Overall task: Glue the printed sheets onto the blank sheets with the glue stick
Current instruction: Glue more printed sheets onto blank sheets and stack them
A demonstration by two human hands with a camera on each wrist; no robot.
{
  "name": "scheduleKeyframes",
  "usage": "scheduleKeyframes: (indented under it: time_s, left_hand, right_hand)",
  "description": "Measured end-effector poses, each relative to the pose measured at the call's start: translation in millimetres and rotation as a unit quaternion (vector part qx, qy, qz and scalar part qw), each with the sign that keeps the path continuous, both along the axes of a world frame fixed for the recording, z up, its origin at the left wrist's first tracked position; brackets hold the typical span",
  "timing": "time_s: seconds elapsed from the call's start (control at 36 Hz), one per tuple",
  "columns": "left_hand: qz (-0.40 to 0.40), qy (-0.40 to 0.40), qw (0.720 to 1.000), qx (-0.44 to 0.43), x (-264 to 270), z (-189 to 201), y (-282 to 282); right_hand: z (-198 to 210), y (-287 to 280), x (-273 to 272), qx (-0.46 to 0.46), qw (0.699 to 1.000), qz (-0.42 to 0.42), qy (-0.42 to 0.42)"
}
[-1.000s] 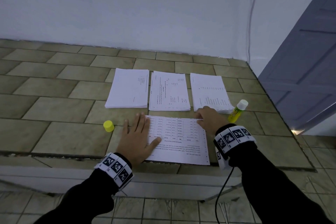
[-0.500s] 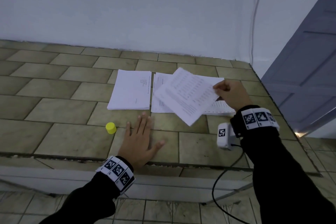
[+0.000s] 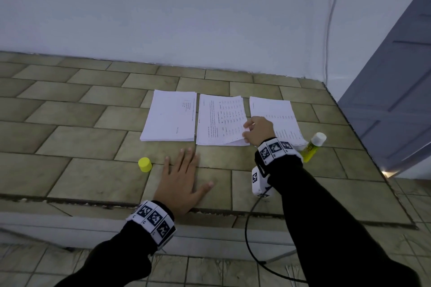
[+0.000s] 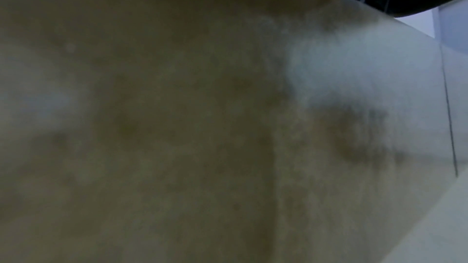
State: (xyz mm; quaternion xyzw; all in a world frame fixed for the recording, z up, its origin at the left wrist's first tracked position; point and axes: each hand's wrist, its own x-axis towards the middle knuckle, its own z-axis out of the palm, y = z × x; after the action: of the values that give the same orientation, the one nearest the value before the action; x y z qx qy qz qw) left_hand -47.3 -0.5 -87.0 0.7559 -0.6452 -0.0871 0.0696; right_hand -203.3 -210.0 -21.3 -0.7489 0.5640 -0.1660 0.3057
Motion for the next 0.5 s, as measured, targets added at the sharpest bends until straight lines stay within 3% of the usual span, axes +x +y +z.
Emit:
scheduleKeyframes:
  time_s: [0.14, 0.22, 0.33, 0.5]
  left_hand:
    - [0.001, -0.002, 1.000, -0.001, 0, 0, 1]
    - [0.002, 0.004, 1.000, 0.001, 0, 2, 1]
    - [0.016, 0.035, 0.999, -0.002, 1, 6, 1]
    - [0.030, 0.244, 0.969, 0.013, 13, 42, -1]
  right_hand:
    - [-2, 4, 10, -0.024, 0.987, 0.052, 0.149]
    - [-3, 7, 9, -0.040, 0.982, 0.047, 0.179]
    - [7, 15, -1, -0.068, 0.990, 0.031, 0.116]
    - [36, 39, -37, -0.214, 0.975, 0.014, -0.057]
